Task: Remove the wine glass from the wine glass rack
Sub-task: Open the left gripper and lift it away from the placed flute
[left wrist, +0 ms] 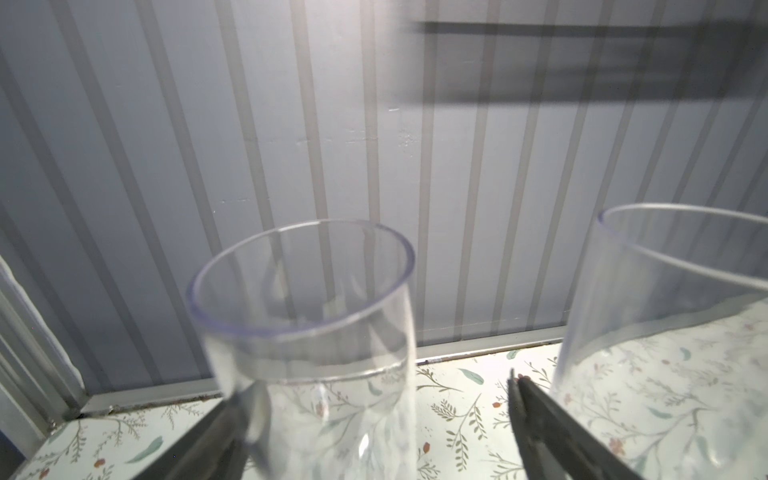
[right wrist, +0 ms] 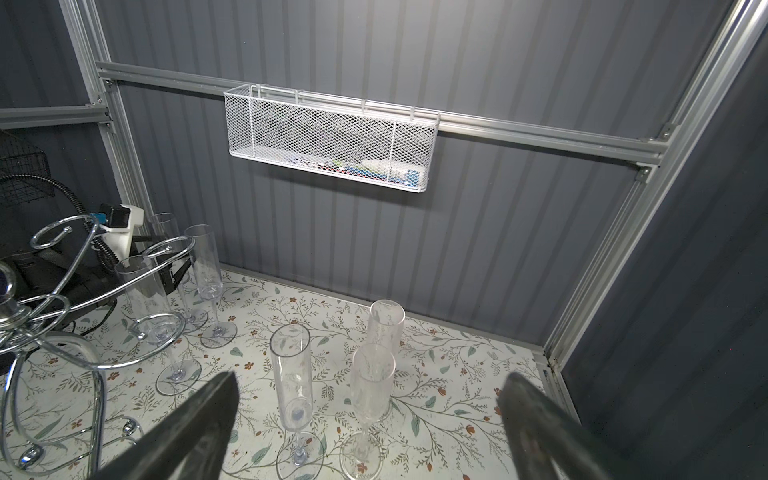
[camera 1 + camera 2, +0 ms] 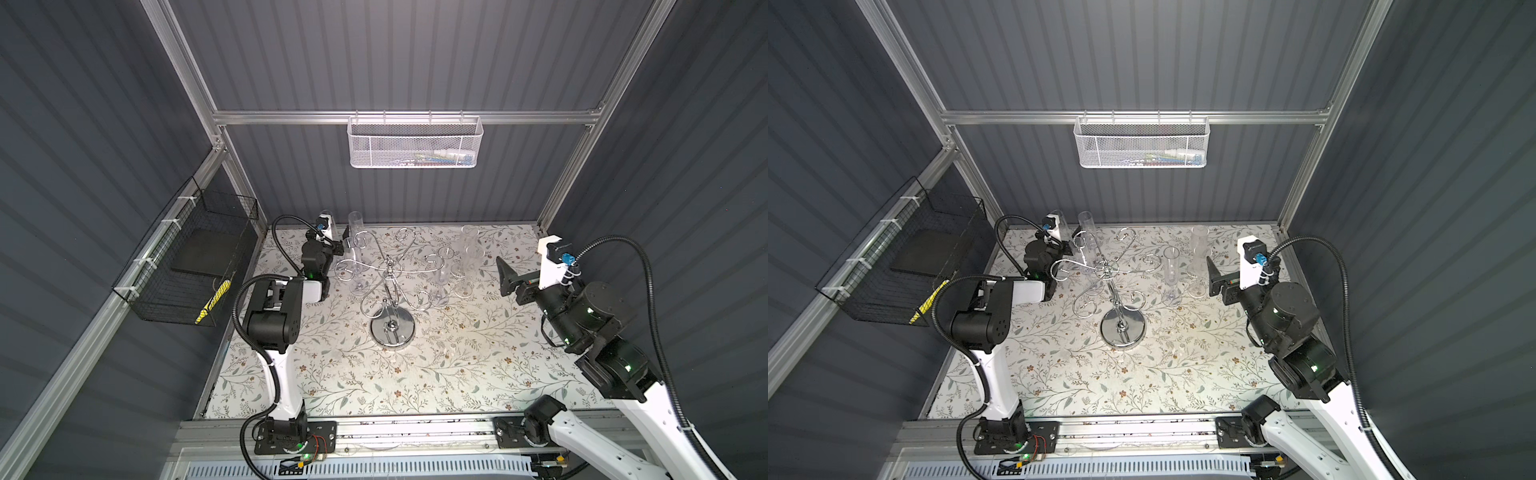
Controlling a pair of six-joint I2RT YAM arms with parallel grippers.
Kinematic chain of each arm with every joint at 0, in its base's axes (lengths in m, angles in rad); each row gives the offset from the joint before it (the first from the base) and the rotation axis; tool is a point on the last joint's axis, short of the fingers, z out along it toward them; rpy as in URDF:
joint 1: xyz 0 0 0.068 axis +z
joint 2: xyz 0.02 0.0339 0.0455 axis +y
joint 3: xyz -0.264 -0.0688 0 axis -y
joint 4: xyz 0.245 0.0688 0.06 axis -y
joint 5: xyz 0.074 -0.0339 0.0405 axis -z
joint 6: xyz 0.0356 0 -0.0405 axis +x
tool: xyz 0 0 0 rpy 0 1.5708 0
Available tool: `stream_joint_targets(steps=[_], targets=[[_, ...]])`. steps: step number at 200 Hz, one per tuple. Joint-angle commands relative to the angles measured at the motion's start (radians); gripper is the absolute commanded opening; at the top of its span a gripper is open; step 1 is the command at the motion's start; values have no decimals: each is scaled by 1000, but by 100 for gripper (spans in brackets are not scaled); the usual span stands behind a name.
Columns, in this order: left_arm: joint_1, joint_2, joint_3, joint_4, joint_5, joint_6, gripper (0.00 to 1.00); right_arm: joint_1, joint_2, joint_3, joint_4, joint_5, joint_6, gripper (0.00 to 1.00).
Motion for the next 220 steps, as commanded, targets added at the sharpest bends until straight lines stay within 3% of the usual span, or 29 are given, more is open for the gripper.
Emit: stream_joint_targets(steps=[1,220], targets=[[9,-68,-27,6,-32,24,99,-2,2,10,17,-19,6,99],[41,-409,-162,-143,-70,54,99,-4,-53,33,9,-103,47,99]])
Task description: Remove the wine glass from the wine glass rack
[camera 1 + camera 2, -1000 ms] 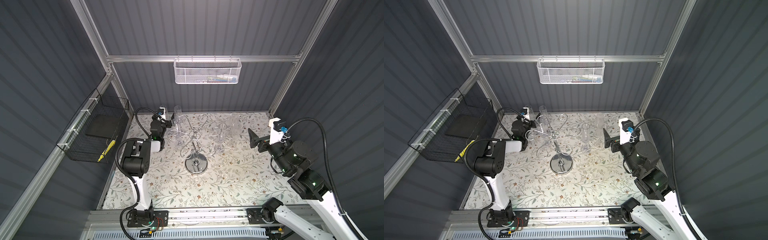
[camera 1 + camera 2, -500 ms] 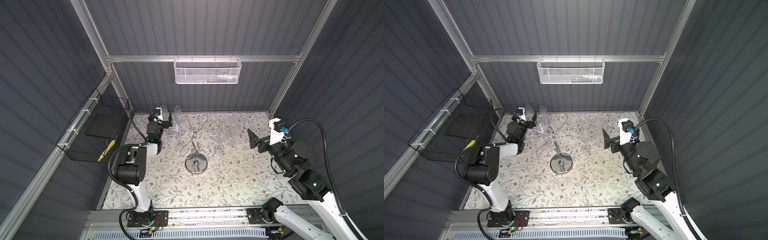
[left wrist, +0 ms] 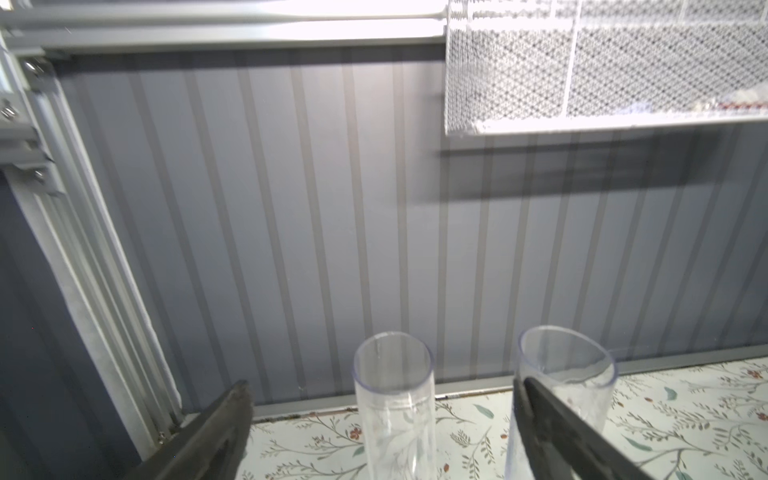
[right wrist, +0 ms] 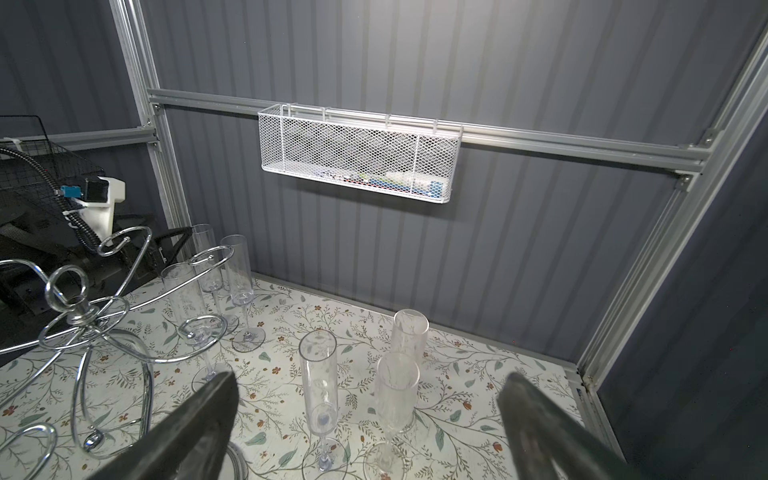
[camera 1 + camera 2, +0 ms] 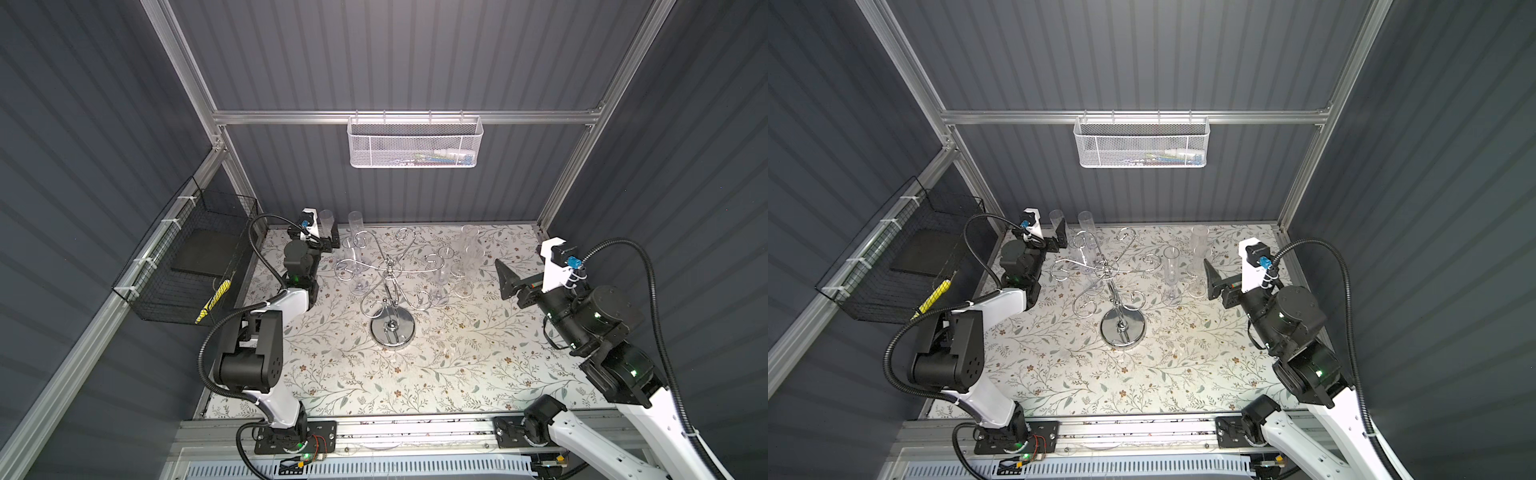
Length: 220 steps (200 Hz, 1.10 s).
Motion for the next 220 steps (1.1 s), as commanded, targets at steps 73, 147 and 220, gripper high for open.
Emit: stream_joint_targets(steps=[73,147,220], targets=[[25,-386,-27,-370,-63,48,100,-2,-54,64,-35,24,31,99],[25,-726,-294,-666,-231,-51,100,-92,-12,-191,91,188,9,99],[25,-556,-650,-299,-286,-61,100,-475,143,-719,605,-23,199,99]])
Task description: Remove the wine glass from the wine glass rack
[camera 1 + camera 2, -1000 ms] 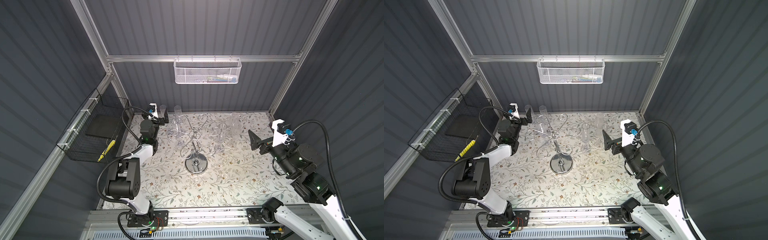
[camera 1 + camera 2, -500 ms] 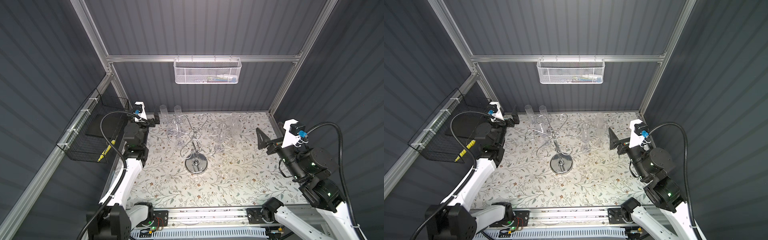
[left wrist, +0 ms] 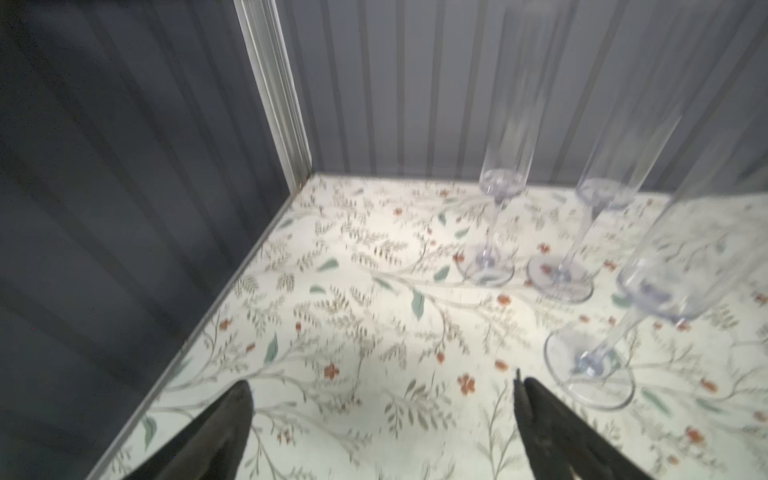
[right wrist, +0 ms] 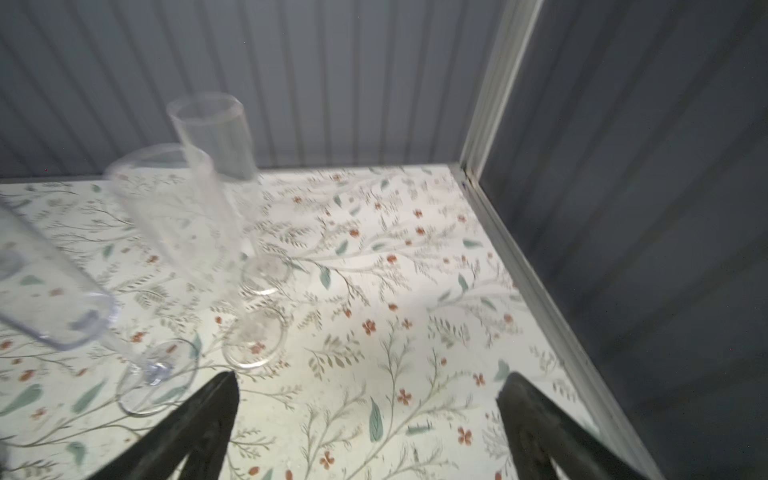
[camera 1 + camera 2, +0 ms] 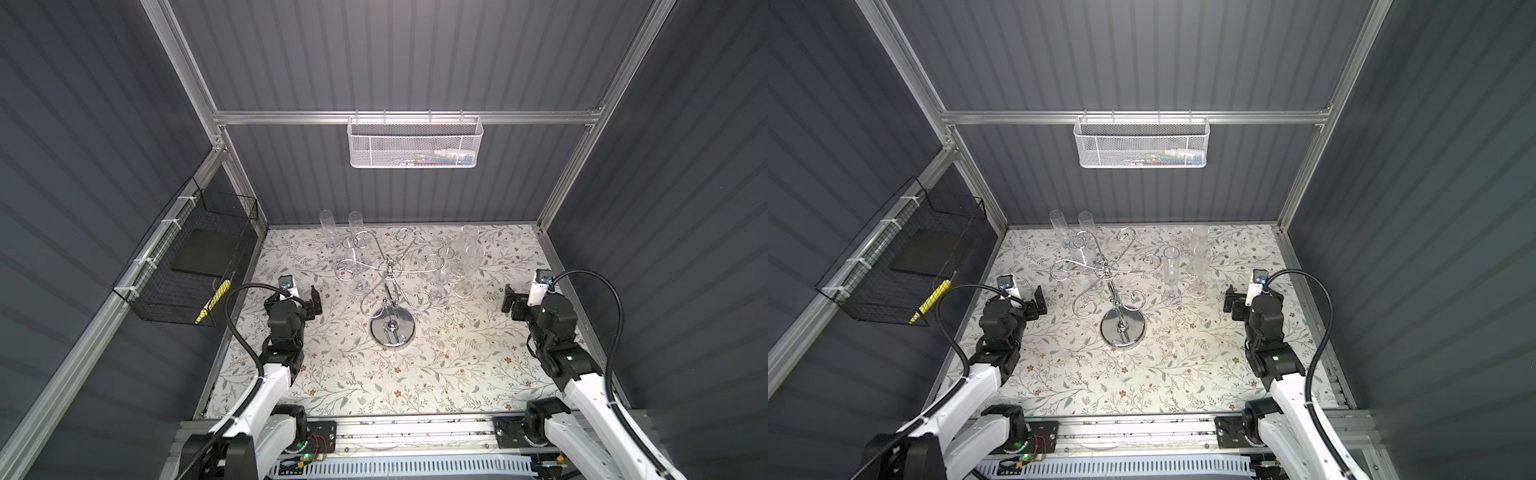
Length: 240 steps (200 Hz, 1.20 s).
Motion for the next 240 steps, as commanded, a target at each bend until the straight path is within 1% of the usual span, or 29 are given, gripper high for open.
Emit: stream_joint_targets(steps=[1,16,30,42,51,57,66,71,83,88,91,93,103,107,114,117,119,125,130,135,142,147,154,158,168,183,199,213,240], targets=[[5,92,-16,178,-28,12,100,-53,68,-122,328,-74,57,99],[5,195,-6,220,2,27,100,-81,172,-198,534,-98,47,99],[5,299,-39,380,17,34,100,-103,312,-213,680,-113,36,99],[5,398,-59,515,13,26,100,-107,367,-165,668,-110,41,99],[5,465,-51,603,13,31,100,-110,451,-168,779,-106,39,99],[7,482,-37,592,23,5,100,-112,494,-158,835,-100,20,99],[7,522,-2,566,54,11,100,-115,517,-124,784,-95,-1,99],[7,556,14,568,75,18,100,-128,542,-118,798,-106,-1,99],[6,662,26,644,106,27,100,-167,664,-153,974,-139,38,99],[7,710,27,714,102,36,100,-179,730,-170,1115,-146,44,99],[7,721,31,737,91,39,100,-183,752,-176,1152,-149,45,99],[7,715,37,730,88,35,100,-184,751,-175,1136,-156,45,99],[6,666,93,511,89,20,100,-184,660,-135,910,-199,36,99],[6,677,104,501,89,24,100,-184,671,-128,916,-216,29,99],[7,709,122,540,85,29,100,-184,727,-137,1032,-233,17,99],[7,707,139,509,77,23,100,-184,737,-137,1048,-240,17,99],[7,702,152,475,71,17,100,-184,732,-132,1031,-238,17,99],[6,689,186,362,61,9,100,-186,696,-100,892,-235,22,99],[7,702,171,411,62,11,100,-185,685,-74,825,-236,21,99],[7,715,166,461,60,19,100,-182,708,-78,881,-236,16,99],[6,698,177,402,58,11,100,-182,731,-102,969,-236,17,99],[7,696,178,385,59,11,100,-183,712,-92,917,-234,18,99],[7,710,169,438,60,15,100,-182,692,-76,848,-235,19,99],[6,711,167,447,61,16,100,-183,698,-81,869,-235,19,99],[7,699,176,402,57,12,100,-182,723,-101,954,-235,16,99],[7,706,168,434,60,13,100,-181,696,-87,884,-235,17,99],[6,701,166,428,60,12,100,-181,716,-103,946,-235,17,99],[6,702,164,434,60,12,100,-181,704,-94,907,-236,17,99],[7,701,164,434,60,12,100,-181,708,-97,919,-237,17,99]])
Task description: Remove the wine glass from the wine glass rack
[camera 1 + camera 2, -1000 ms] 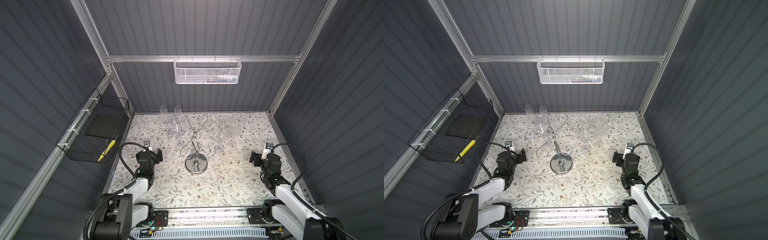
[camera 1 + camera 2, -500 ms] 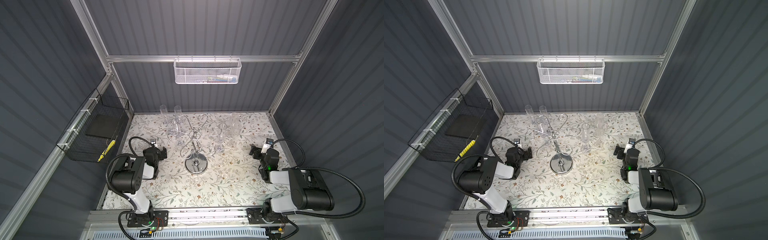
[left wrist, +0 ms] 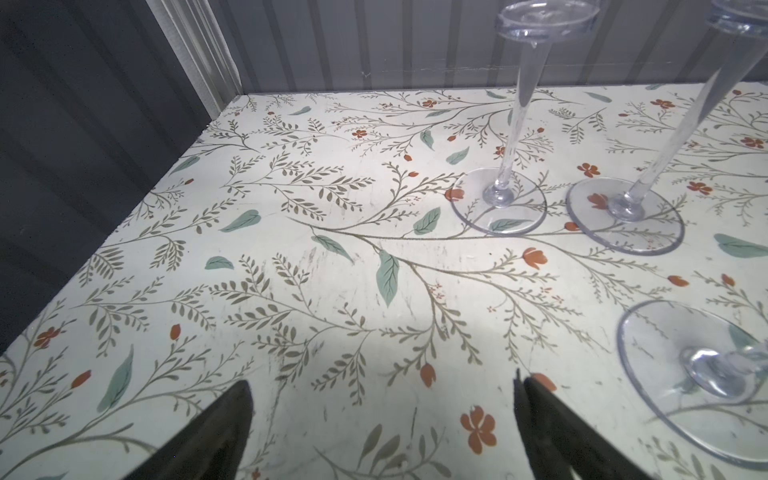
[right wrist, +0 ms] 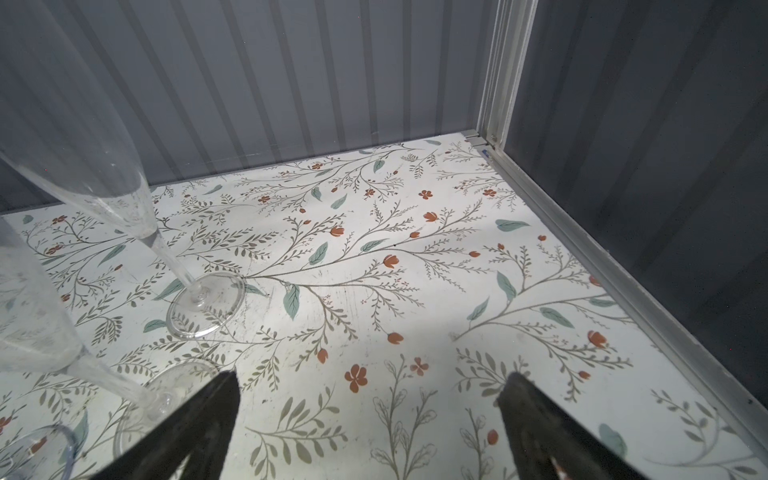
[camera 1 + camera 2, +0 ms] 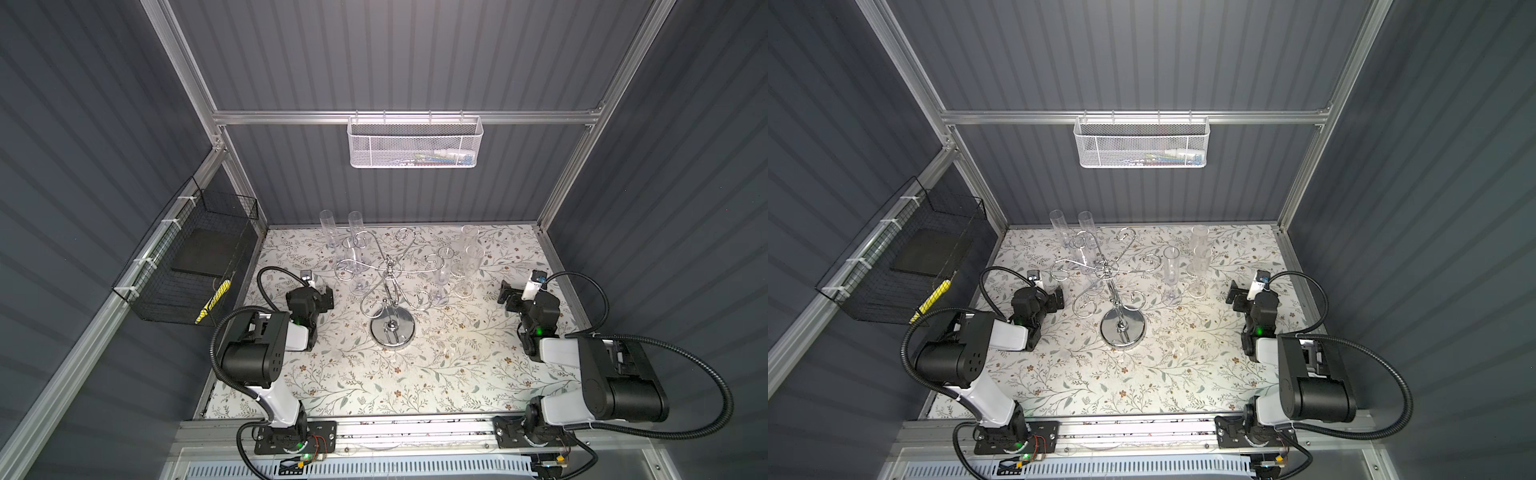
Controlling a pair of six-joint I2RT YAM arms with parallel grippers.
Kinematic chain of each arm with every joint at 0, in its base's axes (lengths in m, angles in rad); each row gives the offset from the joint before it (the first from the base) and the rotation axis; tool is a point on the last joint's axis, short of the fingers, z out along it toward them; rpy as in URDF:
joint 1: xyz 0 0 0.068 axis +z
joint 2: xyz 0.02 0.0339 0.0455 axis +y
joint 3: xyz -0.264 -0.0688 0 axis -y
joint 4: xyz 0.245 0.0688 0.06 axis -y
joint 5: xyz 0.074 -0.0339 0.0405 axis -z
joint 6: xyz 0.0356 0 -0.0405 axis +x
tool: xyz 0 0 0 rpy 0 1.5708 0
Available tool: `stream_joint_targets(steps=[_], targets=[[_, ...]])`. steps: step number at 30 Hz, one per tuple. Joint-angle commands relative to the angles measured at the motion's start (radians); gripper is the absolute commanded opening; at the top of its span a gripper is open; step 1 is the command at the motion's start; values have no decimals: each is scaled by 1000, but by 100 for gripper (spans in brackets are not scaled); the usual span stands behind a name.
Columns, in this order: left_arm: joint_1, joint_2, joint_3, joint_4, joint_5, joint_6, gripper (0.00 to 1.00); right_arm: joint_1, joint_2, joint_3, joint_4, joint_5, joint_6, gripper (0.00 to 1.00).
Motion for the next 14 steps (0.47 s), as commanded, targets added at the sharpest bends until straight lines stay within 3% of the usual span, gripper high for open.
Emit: stream_joint_targets(steps=[1,14], targets=[[7,3,-6,5,-9,0,100,1,2,0,15,-8,-9,99],[7,3,-6,5,-8,0,100,1,4,-1,21,-8,-10,99]])
